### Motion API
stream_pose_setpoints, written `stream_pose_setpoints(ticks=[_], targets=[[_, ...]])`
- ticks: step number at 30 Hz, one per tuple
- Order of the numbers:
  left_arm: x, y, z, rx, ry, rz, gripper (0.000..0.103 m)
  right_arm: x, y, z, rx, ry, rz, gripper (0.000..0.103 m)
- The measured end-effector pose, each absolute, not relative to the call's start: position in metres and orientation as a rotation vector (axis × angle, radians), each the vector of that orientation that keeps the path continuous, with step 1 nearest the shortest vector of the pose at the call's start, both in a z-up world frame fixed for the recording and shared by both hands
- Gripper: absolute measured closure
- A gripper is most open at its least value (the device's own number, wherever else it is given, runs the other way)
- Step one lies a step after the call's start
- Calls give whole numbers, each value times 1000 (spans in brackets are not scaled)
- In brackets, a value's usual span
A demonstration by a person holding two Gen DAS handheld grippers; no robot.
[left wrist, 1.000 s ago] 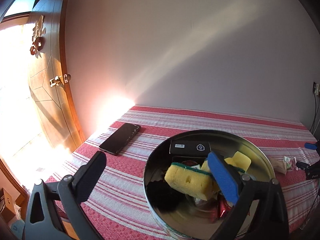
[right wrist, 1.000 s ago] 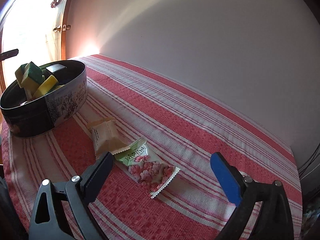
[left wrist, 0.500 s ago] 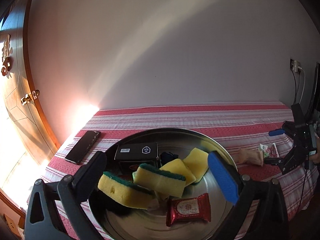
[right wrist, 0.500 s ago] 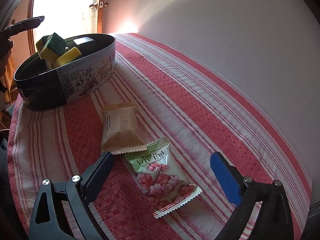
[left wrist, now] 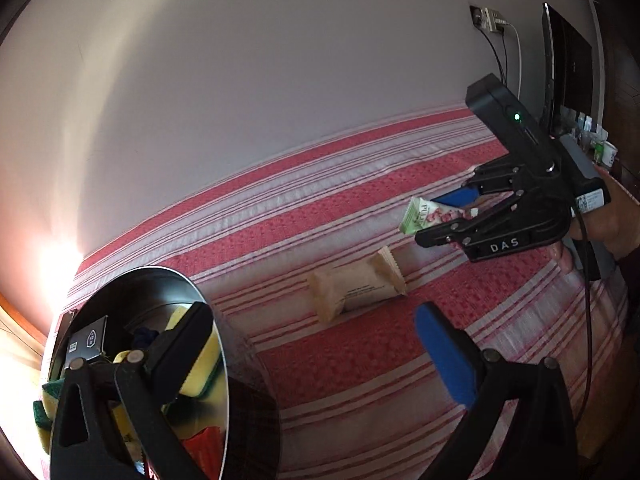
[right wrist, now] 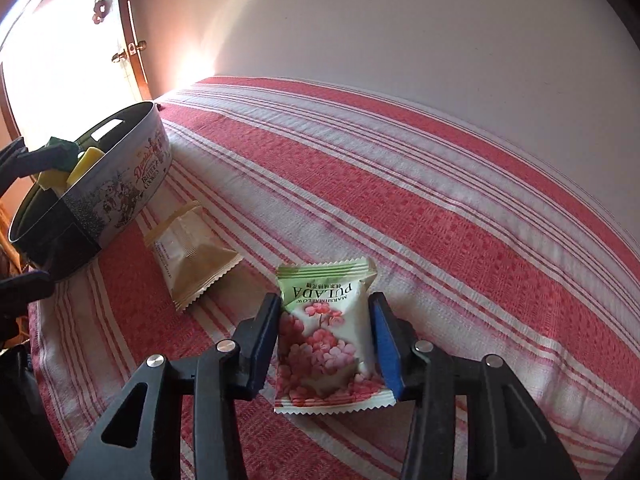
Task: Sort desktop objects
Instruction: 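Grasp the green candy packet with the right gripper while the left gripper grasps the cream pastry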
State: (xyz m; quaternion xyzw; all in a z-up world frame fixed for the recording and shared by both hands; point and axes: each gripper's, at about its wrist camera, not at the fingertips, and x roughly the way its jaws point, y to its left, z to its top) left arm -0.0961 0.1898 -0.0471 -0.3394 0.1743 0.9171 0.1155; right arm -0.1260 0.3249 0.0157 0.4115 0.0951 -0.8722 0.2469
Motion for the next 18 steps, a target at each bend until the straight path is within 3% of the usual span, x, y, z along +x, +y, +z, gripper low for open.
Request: stream_pose_setpoints(ticks=[18], targets=[[-157,220,-83,-1207,463,2590,1,-141,334,14,1170,225,-2484,56]])
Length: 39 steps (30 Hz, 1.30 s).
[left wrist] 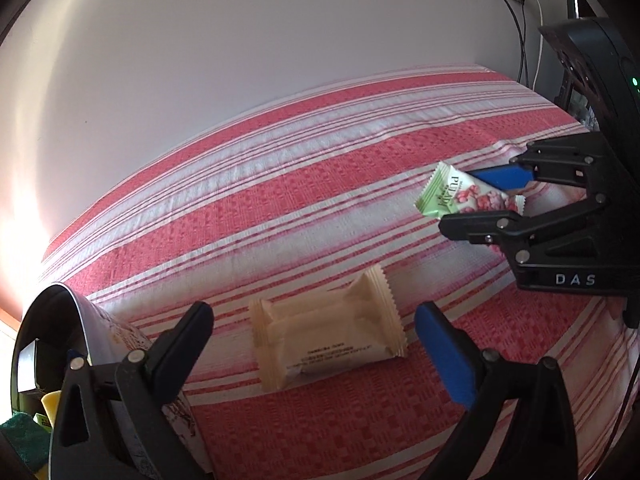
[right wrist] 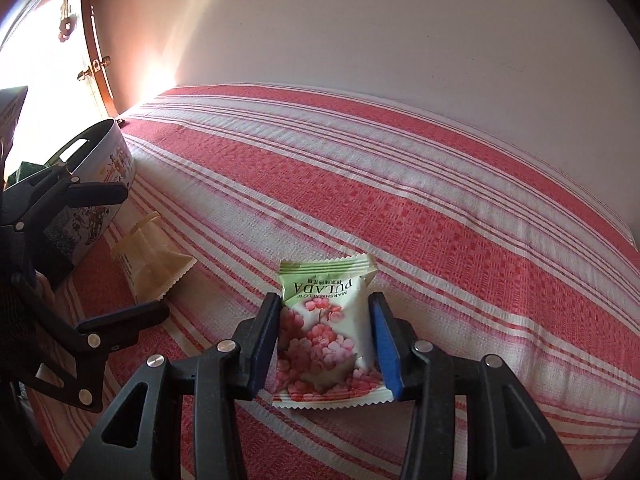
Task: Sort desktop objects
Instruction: 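Grasp the green candy packet with the right gripper while the left gripper grasps the cream pastry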
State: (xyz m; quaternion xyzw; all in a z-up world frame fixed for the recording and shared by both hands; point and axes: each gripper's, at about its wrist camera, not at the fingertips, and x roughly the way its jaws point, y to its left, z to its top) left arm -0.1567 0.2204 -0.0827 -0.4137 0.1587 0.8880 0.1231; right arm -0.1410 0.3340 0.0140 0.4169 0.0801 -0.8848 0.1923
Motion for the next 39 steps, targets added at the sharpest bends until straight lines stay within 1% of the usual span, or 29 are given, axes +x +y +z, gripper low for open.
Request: stream_pose_setpoints(ticks=[2,4,6,9,11,12,15,17,19,23,26,28,32,35,36,39], targets=[[-158,225,-86,-1210,467,2571,1,-140,337,14,1173,205,-2489,56],[-159,232,-91,-1223,492,2540,12,-140,337,14,1174,213,-2494,56],[-161,234,-91,-1230,479,2523,14,-139,336,14,1175,229,-2500,55],[-169,229,-91,-1278,377,2479,20,-140,335,14,1176,233,-2504,55],[-173,225,-95,-1310,252,2417,20,-139,338,15,1178,231,-2509,55],[-171,224,-95,-1306,225,2417,20,-140,339,16,1179,230,-2513,55],[-160,230,-95,-1270,245,2423,20,-141,340,16,1185,221,-2526,55],[-153,232,-96,-1248,245,2437,18,-141,341,16,1185,220,-2529,55],[-151,231,-96,-1229,209,2441,16,-141,341,16,1187,225,-2534,55],[-150,222,-91,-1185,155,2465,16,-140,342,16,1187,226,-2537,55],[-153,220,-94,-1209,157,2459,16,-140,342,17,1186,231,-2538,55],[-154,216,-94,-1204,115,2446,16,-140,342,17,1185,234,-2539,55],[-152,218,-95,-1207,126,2433,16,-139,341,16,1184,244,-2543,55],[-147,222,-97,-1207,173,2401,16,-137,340,18,1183,252,-2548,55],[-146,222,-97,-1202,186,2393,14,-136,340,18,1182,257,-2550,55],[-149,221,-97,-1205,170,2383,13,-136,338,18,1178,277,-2557,55]])
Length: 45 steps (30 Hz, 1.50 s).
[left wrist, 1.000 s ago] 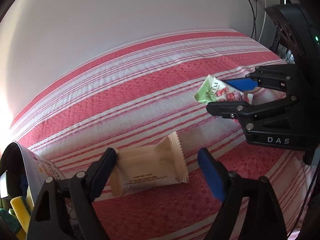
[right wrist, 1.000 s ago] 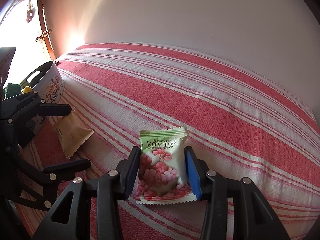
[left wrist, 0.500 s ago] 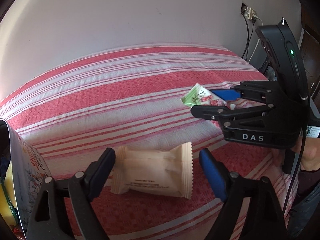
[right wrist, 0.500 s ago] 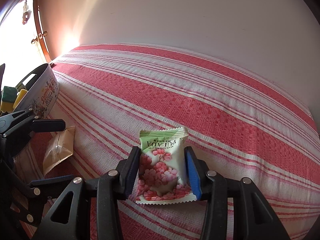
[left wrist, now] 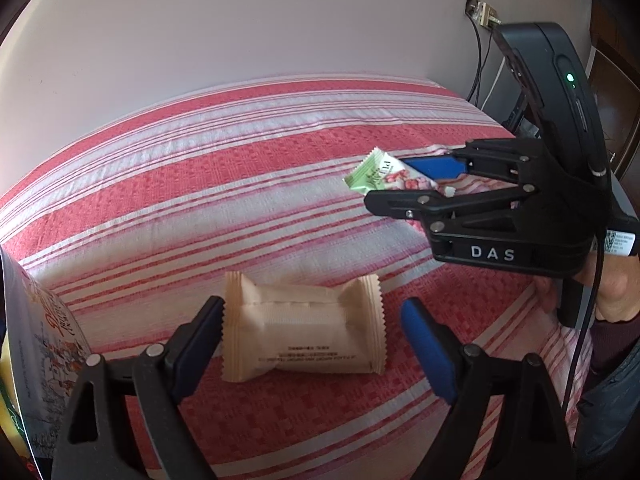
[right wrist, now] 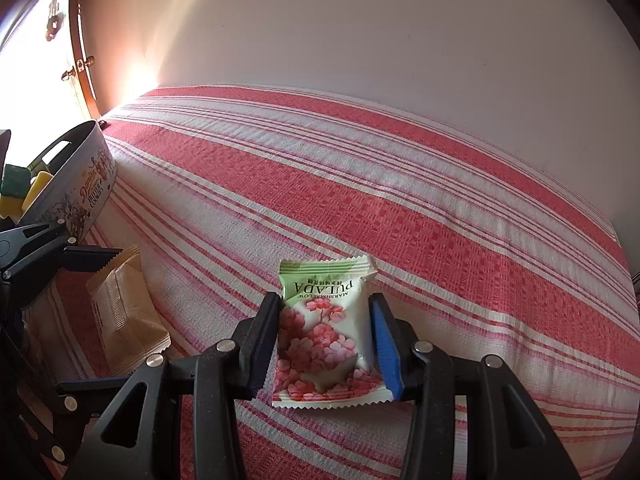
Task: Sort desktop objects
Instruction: 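Grasp the green candy packet with the right gripper while the left gripper grasps the cream pastry, then carry the candy packet and cream pastry over the tin with both grippers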
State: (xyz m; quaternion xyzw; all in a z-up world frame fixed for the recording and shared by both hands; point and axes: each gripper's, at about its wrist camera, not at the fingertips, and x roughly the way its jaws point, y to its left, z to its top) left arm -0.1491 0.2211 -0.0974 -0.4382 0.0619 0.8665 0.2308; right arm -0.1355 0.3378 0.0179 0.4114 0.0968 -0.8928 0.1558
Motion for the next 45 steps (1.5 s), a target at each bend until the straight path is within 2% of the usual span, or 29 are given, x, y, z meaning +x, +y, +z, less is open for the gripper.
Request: stream_pose_setpoints(ticks=[2,4,13,22,36,45], targets=[[-149,222,-98,-1202,181,2386,15,-134,335,18,1171,303,-2563,58],[-147,225,-97,-1195,208,2394,23,-132,332,19,1163,335,-2571,58],[-148,222,-96,-1189,219,2433,41,-127,331,22,1127,389,-2616,59],[-148,210,-92,-1173,159,2498,43,-117,339,32,1042,371,-2667,59],[-127,216,-76,-993,271,2644,43,-101,341,44,887,352,-2741,59],[-120,214,-68,-889,276,2707,43,-83,349,57,731,329,-2826,59]])
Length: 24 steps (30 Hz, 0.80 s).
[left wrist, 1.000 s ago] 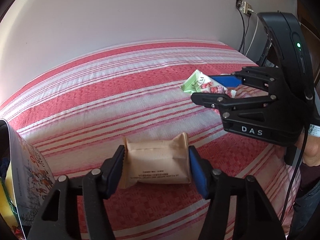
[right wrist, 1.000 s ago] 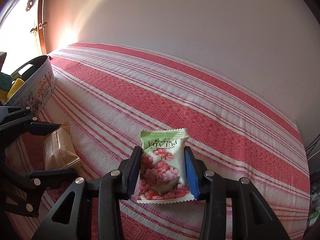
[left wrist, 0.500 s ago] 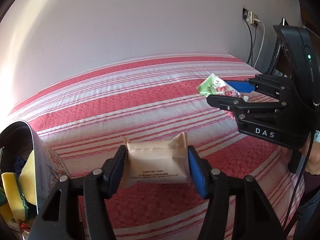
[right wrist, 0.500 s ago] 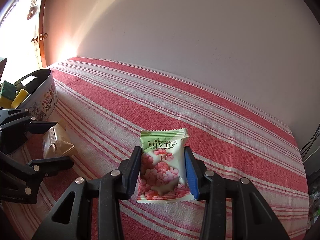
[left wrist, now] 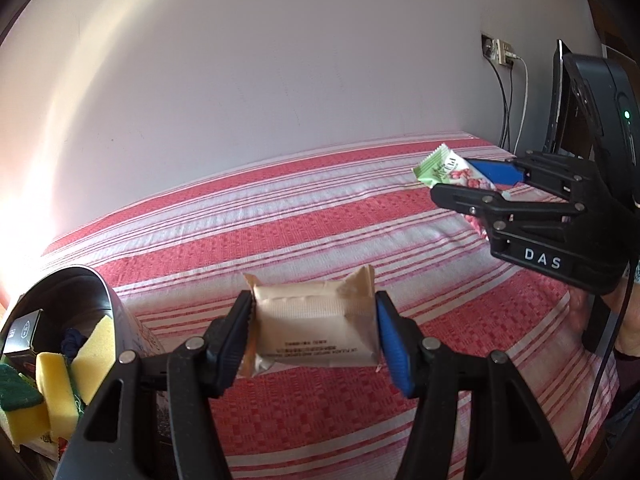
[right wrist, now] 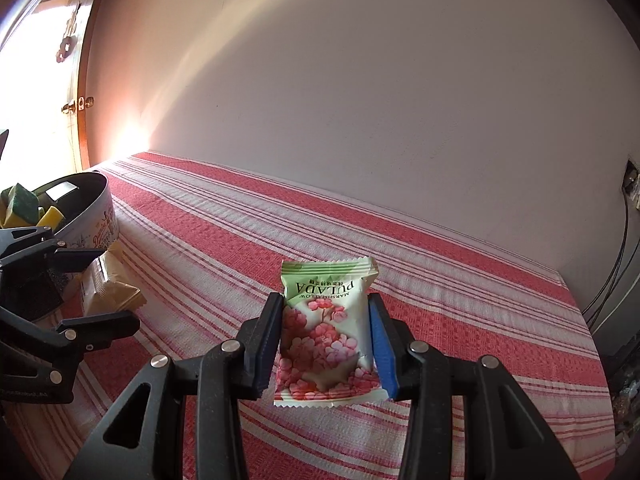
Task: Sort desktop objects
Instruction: 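Carry the candy packet and cream pastry over the tin with both grippers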
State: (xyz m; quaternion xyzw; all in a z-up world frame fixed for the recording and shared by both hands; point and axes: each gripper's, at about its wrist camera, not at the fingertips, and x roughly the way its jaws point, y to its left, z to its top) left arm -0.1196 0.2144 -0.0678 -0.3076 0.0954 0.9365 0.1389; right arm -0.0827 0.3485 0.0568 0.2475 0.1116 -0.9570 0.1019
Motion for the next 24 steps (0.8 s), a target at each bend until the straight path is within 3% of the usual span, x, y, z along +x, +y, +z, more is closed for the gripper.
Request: stream_pose_setpoints(ticks=[7,16,24], targets=[[-103,203,-57,-792,245,2750,45,-63,344,65,540,338,-2917,59],[-68,155,-14,-655,167,2821,45,-63,311,75,541,304,-2857,59],[-53,100,-3,-696,100,2895,45,-61,253,107,489,322,-2751,59]])
